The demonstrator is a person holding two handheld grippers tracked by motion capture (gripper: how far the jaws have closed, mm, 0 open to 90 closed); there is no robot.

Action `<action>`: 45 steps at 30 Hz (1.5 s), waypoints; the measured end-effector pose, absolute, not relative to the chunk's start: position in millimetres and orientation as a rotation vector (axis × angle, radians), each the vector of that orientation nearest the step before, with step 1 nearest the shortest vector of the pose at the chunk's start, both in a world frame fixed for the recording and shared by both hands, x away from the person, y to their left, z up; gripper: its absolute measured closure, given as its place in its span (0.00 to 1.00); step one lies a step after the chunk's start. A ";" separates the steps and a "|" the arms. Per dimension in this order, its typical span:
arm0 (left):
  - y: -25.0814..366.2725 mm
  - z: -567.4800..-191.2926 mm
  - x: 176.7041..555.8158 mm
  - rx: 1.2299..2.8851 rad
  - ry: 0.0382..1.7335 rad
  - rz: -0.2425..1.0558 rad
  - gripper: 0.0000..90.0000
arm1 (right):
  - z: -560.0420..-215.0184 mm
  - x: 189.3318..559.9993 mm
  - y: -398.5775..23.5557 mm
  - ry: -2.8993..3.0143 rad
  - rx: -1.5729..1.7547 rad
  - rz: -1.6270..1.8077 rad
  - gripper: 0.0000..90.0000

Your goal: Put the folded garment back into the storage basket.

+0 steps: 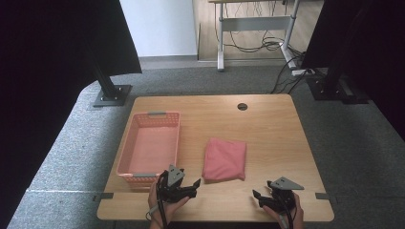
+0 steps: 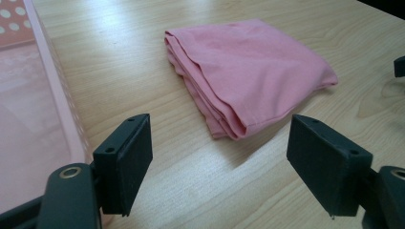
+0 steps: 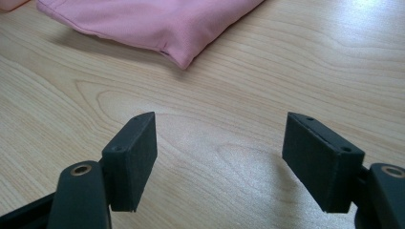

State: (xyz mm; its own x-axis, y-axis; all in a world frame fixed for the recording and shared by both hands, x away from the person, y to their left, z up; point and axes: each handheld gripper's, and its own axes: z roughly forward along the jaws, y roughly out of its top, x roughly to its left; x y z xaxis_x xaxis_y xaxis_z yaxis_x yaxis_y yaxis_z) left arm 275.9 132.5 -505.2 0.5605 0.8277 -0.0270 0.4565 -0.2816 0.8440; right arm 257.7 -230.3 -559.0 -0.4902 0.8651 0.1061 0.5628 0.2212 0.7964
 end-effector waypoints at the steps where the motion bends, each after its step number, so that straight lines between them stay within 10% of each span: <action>1: 131.8 -505.0 276.8 1.924 1.039 0.537 0.26 | -558.9 257.7 -230.3 2.141 1.324 1.158 0.31; 45: 119.2 -498.3 306.9 1.948 1.079 0.551 0.25 | -560.8 259.9 -234.5 2.136 1.336 1.143 0.31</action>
State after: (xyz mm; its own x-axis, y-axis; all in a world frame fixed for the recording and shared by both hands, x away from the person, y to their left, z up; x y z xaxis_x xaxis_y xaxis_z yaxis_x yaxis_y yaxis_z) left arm 306.9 119.2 -498.3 0.5365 0.8438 -0.0136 0.4834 -0.2941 0.8245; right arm 259.9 -234.5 -560.8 -0.4803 0.8711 0.1026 0.5687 0.2203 0.7925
